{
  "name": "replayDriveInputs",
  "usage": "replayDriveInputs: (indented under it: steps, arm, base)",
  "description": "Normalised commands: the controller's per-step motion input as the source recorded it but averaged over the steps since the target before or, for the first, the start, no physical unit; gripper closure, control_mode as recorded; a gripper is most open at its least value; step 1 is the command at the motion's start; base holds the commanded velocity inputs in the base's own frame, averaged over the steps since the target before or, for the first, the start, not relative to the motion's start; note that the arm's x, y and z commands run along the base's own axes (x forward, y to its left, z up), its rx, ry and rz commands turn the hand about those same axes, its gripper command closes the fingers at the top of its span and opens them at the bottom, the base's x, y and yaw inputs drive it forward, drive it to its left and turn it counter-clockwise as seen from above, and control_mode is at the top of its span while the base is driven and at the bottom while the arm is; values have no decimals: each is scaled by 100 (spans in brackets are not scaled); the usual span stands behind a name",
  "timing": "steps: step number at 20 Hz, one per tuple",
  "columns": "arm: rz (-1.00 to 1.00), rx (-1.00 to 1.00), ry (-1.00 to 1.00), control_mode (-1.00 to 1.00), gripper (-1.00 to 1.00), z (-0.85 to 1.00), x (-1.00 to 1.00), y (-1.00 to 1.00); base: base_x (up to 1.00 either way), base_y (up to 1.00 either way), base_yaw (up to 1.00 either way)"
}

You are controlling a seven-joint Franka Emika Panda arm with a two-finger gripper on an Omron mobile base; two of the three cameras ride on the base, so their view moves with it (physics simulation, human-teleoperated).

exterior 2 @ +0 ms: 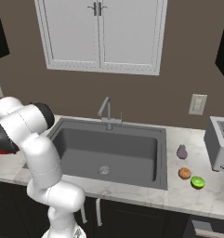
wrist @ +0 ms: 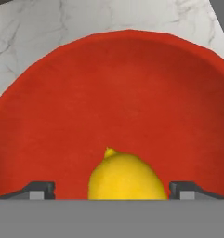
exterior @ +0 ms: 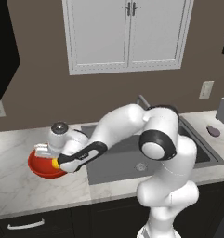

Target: There is a mixed pile of frozen fruits and vegetables on the counter. Locate all the frozen vegetables and place the items in a bowl on the counter. Take all the frozen fruits and defrost them in a running sink.

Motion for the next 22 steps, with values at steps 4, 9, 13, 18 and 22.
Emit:
replayDriveInputs:
  steps: [4,9,13,18,22]
  arm:
    - [-1,6,-5,-100,-100,86,0,0]
    - [-1,8,-5,-100,-100,99,0,0]
    - [0,11,0,-100,-100,66,2,-24]
    - [5,9,0,-100,-100,27,4,-59]
    - [10,1,0,-100,-100,9,0,-64]
  base:
    - [0,0,0]
    - [0,0,0]
    - [0,0,0]
    - [0,0,0]
    - [0,0,0]
